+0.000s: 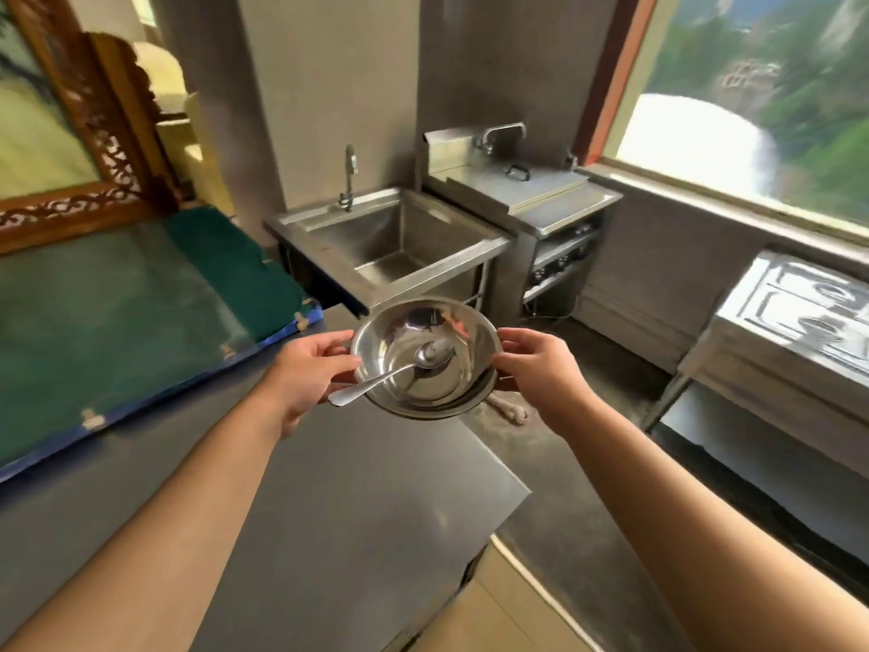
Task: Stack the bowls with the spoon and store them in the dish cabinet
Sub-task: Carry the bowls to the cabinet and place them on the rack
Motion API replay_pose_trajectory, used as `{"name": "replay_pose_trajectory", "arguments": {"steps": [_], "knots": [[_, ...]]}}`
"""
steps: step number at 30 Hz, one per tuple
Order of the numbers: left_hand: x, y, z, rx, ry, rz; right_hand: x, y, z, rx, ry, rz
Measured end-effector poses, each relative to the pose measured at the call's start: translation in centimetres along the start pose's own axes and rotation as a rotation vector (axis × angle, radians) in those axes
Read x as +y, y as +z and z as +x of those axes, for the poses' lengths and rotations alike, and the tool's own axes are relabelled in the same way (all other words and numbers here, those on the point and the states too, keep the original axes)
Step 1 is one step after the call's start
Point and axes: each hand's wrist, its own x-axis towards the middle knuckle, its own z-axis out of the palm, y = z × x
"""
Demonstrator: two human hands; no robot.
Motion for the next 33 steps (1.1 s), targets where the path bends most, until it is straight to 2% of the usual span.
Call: {"name": "replay_pose_trajectory", "arguments": {"steps": [9,15,23,33], "knots": [[6.4,21.5,0.8,-0.202,0.049,-0.078,-0.8,-21.5,-2.4,0.189,-0.122,0.081],[8.8,36.7,-0.5,-0.416,0.064,-0.061,0.2,-35.2,-7.6,0.408,-0.135,0.1],[10.3,54.4,-3.5,-0.751,0.083,0.017,3.3,-48.9,-15.9,0.732,-0.09,0.218],[9.9,76.7,-5.8,-1.171,0.12,0.113,7.9,-61.8,-23.5,1.177,-0.016,0.153]]}}
